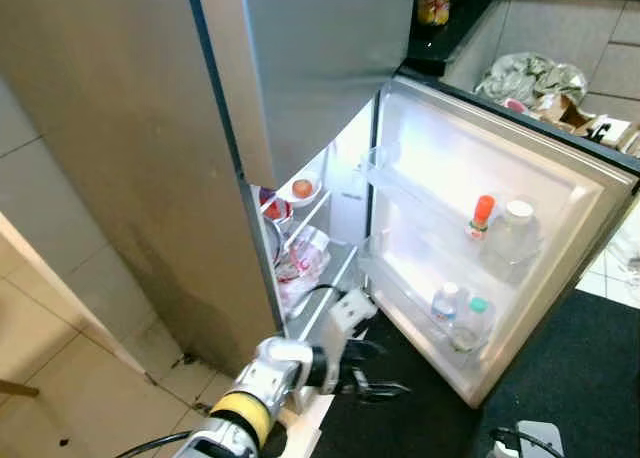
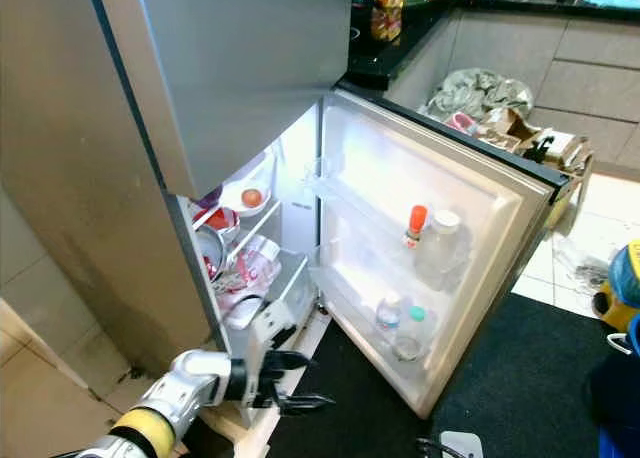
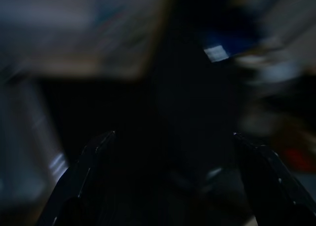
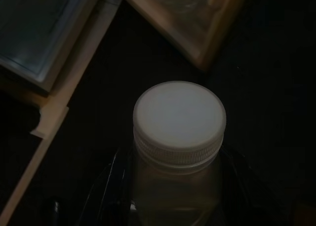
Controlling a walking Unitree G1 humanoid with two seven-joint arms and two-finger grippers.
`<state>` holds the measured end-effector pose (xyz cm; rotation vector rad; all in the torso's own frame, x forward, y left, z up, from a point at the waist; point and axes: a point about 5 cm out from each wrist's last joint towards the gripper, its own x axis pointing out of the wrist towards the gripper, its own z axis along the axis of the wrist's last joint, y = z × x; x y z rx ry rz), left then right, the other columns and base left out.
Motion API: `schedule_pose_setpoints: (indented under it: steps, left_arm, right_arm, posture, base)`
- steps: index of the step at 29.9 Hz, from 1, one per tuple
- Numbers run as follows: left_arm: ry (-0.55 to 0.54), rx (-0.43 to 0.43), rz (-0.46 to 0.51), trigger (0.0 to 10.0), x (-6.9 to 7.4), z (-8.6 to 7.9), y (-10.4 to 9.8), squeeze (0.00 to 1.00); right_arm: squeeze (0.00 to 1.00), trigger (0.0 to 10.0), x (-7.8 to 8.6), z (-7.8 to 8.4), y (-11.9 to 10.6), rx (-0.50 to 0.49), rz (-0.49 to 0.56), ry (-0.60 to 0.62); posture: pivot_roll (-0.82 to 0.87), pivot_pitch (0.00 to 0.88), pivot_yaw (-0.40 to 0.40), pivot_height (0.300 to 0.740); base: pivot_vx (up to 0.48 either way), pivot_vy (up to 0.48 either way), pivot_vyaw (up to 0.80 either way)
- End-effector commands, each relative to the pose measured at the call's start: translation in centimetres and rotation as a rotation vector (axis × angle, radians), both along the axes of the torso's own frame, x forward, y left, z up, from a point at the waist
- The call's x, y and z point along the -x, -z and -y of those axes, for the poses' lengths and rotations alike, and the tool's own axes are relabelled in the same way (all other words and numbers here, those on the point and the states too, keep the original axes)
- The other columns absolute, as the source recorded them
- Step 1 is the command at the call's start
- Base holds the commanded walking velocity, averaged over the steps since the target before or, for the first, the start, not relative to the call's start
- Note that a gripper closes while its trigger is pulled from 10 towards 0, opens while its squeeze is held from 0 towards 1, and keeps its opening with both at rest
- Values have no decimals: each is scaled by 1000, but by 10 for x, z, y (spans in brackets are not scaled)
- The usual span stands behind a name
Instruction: Restocking fridge
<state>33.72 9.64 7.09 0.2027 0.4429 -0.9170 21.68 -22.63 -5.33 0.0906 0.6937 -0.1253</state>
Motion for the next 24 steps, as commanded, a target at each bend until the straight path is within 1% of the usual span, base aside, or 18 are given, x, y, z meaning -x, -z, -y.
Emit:
schedule_pose_setpoints:
  steps: [1, 2, 3, 4, 5, 6, 7, 8, 9, 10, 11, 12, 13, 14, 17, 18, 19, 24]
  left_arm:
    - [-226, -205, 2, 10000, 6, -38, 26, 0]
    - [-226, -205, 2, 10000, 6, -38, 26, 0]
    - [-297, -292, 17, 10000, 9, -52, 34, 0]
    - [-360, -349, 22, 10000, 13, -64, 40, 0]
    - [-360, -349, 22, 10000, 13, -64, 40, 0]
    - [-467, -336, 10, 10000, 19, -77, 47, 0]
    - [-467, -336, 10, 10000, 19, -77, 47, 0]
    - [-555, -306, 14, 10000, 26, -87, 53, 0]
    - [-555, -306, 14, 10000, 26, -87, 53, 0]
    - [-741, -229, -4, 10000, 40, -105, 65, 0]
    - [-741, -229, -4, 10000, 40, -105, 65, 0]
    - [-800, -209, -13, 10000, 44, -109, 69, 0]
    - [-845, -228, -37, 10000, 50, -115, 74, 0]
    - [-845, -228, -37, 10000, 50, -115, 74, 0]
    - [-881, -223, -102, 10000, 57, -111, 84, 0]
    - [-881, -223, -102, 10000, 57, -111, 84, 0]
    - [-876, -218, -96, 10000, 57, -107, 85, 0]
    - [-906, -183, -98, 10000, 60, -101, 88, 0]
  right_arm:
    - [0, 10000, 3, -4, 4, 10, -29, -26]
    - [0, 10000, 3, -4, 4, 10, -29, -26]
    - [0, 10000, 2, -5, 3, 23, -27, -48]
    - [0, 10000, 1, -7, 3, 34, -28, -64]
    - [0, 10000, 1, -7, 3, 34, -28, -64]
    - [0, 10000, 0, -8, 2, 56, -32, -100]
    - [0, 10000, 0, -8, 2, 56, -32, -100]
    - [0, 10000, 0, -7, 2, 85, -39, -121]
    - [0, 10000, 0, -7, 2, 85, -39, -121]
    - [0, 10000, -1, -8, 1, 113, -33, -151]
    - [0, 10000, -1, -8, 1, 113, -33, -151]
    - [0, 10000, -2, -9, 1, 113, -27, -152]
    - [0, 10000, -4, -11, 0, 112, -15, -168]
    - [0, 10000, -4, -11, 0, 112, -15, -168]
    - [0, 10000, -14, -15, -8, 96, 30, -197]
    - [0, 10000, -14, -15, -8, 96, 30, -197]
    - [0, 10000, -18, -16, -10, 88, 46, -198]
    - [0, 10000, -24, -19, -14, 88, 66, -209]
  posture:
    - [-138, 134, 30, 740]
    - [-138, 134, 30, 740]
    - [-138, 133, 26, 740]
    - [-136, 127, 20, 740]
    - [-136, 127, 20, 740]
    - [-144, 113, -1, 740]
    - [-144, 113, -1, 740]
    - [-133, 89, -6, 740]
    - [-133, 89, -6, 740]
    - [-126, 40, -21, 740]
    - [-126, 40, -21, 740]
    - [-127, 37, -21, 740]
    - [-121, 27, -28, 740]
    - [-121, 27, -28, 740]
    - [-90, 52, -40, 740]
    - [-90, 52, -40, 740]
    - [-81, 3, -27, 740]
    - [-79, 27, -19, 740]
  base:
    - [0, 0, 0]
    - [0, 0, 0]
    - [0, 0, 0]
    - [0, 0, 0]
    - [0, 0, 0]
    - [0, 0, 0]
    - [0, 0, 0]
    - [0, 0, 0]
    - [0, 0, 0]
    - [0, 0, 0]
    - [0, 0, 0]
    - [0, 0, 0]
    - [0, 0, 0]
    - [0, 0, 0]
    - [0, 0, 0]
    - [0, 0, 0]
    - [0, 0, 0]
    - [0, 0, 0]
